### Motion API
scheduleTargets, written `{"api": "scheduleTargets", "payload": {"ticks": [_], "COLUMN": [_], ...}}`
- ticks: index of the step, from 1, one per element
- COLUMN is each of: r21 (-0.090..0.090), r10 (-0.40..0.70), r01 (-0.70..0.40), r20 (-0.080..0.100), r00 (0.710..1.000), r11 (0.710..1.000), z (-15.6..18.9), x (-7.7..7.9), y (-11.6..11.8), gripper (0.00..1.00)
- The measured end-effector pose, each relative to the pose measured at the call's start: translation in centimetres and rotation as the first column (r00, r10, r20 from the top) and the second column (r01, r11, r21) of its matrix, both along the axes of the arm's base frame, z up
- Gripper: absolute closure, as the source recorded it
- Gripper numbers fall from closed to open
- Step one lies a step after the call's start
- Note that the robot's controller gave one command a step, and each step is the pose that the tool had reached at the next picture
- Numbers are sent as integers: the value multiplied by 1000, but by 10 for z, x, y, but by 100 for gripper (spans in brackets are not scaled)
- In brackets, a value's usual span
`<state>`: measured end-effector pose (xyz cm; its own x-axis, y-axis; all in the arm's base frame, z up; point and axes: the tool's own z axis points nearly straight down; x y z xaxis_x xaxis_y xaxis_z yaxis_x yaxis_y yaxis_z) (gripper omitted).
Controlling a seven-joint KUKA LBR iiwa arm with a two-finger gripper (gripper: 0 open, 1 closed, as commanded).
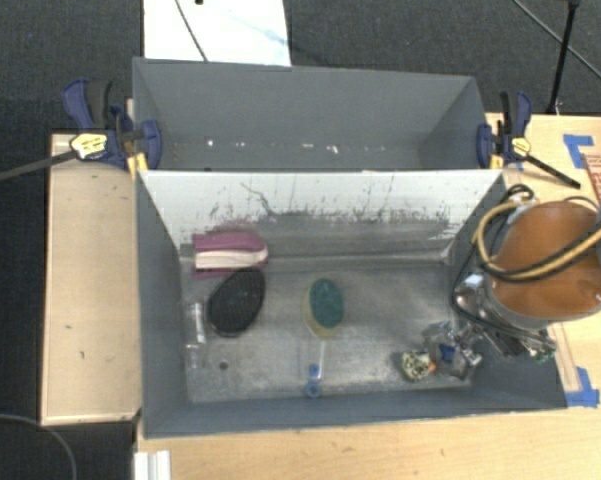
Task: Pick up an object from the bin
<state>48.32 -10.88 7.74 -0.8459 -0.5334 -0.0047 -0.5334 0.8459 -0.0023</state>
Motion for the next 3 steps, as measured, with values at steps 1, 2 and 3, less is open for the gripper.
{"api": "scheduleTargets", "payload": {"ticks": [1,2,3], "r21": [0,0,0], "r10": [2,5,2], "r01": [-2,-5,-2], "r20": [3,0,4], "r00": [1000,1000,1000], "r11": [1000,1000,1000], "z": [1,0,1], "x": [1,0,1], "y": [0,0,0], "gripper": [0,100,0]}}
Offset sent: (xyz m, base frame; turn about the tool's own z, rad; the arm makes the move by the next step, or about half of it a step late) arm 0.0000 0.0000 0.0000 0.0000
